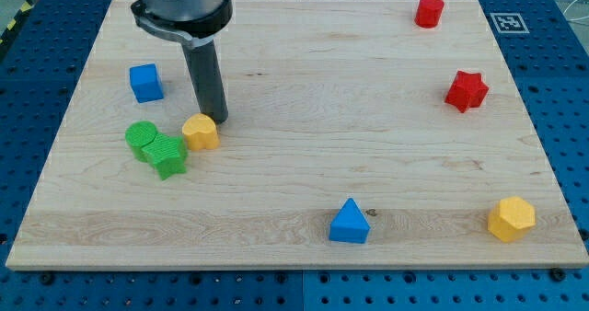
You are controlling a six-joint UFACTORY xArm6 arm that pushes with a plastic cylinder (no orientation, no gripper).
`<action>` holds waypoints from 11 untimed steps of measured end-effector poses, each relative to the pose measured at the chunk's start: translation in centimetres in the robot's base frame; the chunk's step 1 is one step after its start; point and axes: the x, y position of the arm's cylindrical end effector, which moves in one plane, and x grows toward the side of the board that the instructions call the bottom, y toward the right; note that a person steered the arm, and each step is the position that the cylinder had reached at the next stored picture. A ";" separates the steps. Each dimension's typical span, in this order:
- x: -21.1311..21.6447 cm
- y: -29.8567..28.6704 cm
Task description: Nudge the yellow hexagon a bit right
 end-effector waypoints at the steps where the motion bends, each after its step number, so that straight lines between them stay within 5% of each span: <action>1: 1.1 0.0; 2: 1.4 1.2; 4: 3.3 13.2; 7: 13.2 22.3; 11: 15.7 36.6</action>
